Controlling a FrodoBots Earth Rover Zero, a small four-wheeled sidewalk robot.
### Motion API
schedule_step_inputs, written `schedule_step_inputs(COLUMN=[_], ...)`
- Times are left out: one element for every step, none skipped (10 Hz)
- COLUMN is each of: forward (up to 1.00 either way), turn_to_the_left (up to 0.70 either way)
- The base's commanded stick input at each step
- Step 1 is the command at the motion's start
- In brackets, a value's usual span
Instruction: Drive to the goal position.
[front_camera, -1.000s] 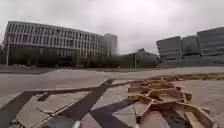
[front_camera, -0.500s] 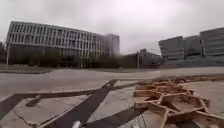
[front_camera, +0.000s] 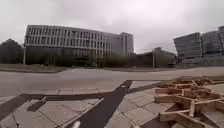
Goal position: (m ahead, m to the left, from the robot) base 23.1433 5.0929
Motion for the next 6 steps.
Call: schedule_step_inputs(forward=[0.26,0.06,0.05,0.05,0.05,0.05], turn_to_the_left=[0.0,0.0,0.0,0.0,0.0,0.0])
